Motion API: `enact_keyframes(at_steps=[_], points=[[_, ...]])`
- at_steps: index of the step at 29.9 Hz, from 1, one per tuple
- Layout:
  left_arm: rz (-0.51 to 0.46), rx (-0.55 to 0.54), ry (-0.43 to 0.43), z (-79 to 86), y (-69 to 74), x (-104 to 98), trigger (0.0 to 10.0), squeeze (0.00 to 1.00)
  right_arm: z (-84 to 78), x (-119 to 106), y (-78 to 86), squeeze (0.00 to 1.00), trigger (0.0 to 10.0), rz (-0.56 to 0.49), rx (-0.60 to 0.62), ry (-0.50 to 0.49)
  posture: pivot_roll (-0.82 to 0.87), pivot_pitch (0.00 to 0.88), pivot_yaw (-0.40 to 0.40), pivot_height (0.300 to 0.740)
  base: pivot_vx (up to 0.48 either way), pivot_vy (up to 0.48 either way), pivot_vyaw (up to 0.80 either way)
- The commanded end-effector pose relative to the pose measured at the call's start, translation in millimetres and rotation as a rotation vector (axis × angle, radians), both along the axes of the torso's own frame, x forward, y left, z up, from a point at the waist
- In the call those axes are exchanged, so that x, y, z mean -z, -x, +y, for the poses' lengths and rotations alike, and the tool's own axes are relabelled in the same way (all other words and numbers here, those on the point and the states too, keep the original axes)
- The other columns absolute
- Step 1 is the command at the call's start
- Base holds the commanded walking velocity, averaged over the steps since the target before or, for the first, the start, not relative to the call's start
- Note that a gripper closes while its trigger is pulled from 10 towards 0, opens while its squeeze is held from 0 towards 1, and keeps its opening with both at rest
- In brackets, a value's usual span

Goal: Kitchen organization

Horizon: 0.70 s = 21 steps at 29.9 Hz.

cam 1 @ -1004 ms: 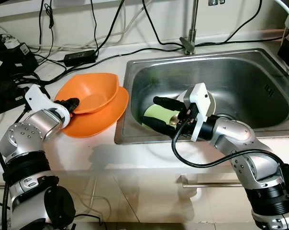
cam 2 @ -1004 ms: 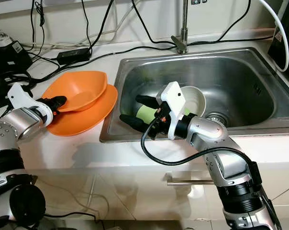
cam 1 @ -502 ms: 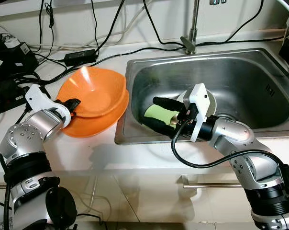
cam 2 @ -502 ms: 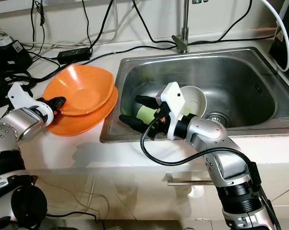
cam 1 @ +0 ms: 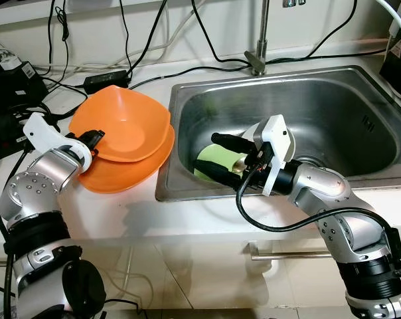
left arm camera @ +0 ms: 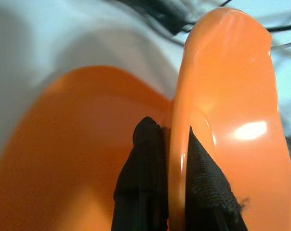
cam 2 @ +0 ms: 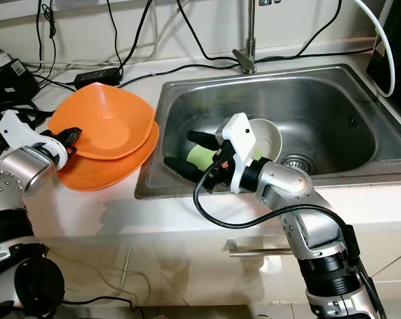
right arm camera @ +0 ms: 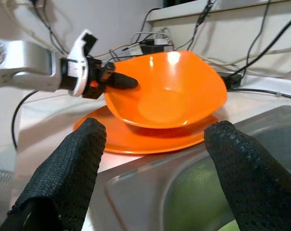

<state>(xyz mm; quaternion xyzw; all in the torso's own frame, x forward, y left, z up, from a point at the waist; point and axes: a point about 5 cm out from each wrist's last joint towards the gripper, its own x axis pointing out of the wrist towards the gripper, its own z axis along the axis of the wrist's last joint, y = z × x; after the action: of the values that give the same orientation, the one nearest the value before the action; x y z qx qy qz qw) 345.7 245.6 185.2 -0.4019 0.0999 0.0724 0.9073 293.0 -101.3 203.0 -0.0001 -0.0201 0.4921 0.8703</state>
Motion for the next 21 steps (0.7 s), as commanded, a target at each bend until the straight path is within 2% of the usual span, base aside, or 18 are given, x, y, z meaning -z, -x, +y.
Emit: enact_keyframes(at_steps=[1,2,4,6,10,13,16,21], points=[[-0.149,0.038,-0.011,-4.3,-0.3,-24.7,0.0,0.00,1.0,-2.7,-3.2,0.00,10.0,0.004,0.012,-0.017,-0.02,0.021,0.165,0.740,0.000,0.000,0.00],[-0.149,0.038,-0.011,-4.3,-0.3,-24.7,0.0,0.00,1.0,-2.7,-3.2,0.00,10.0,0.004,0.012,-0.017,-0.02,0.021,0.165,0.740,0.000,0.000,0.00],[-0.188,0.118,-0.060,-18.3,1.2,-26.9,0.0,0.00,-0.1,-2.6,-7.9,0.00,10.0,-0.001,0.053,-0.026,-0.02,0.021,0.162,0.740,0.000,0.000,0.00],[-0.201,0.144,-0.067,-23.5,2.2,-27.3,0.0,0.00,-0.8,-2.8,-9.9,0.00,10.0,-0.002,0.073,-0.035,-0.02,0.020,0.161,0.740,0.000,0.000,0.00],[-0.267,0.260,-0.127,-47.1,7.4,-30.7,0.0,0.00,-12.5,-8.3,-29.7,0.00,10.0,0.009,0.259,-0.144,-0.02,0.020,0.157,0.740,0.000,0.000,0.00],[-0.281,0.308,-0.166,-54.6,9.8,-30.5,0.0,0.00,-17.6,-10.1,-36.1,0.00,10.0,0.019,0.314,-0.186,-0.02,0.020,0.157,0.740,0.000,0.000,0.00],[-0.304,0.367,-0.155,-63.5,13.2,-30.0,0.0,0.00,-20.6,-9.0,-42.5,0.00,10.0,0.062,0.370,-0.244,-0.02,0.020,0.155,0.740,0.000,0.000,0.00],[-0.382,0.382,-0.111,-68.1,16.7,-36.6,0.0,0.00,-18.7,-3.0,-48.5,0.00,10.0,0.136,0.423,-0.312,-0.02,0.020,0.154,0.740,0.000,0.000,0.00]])
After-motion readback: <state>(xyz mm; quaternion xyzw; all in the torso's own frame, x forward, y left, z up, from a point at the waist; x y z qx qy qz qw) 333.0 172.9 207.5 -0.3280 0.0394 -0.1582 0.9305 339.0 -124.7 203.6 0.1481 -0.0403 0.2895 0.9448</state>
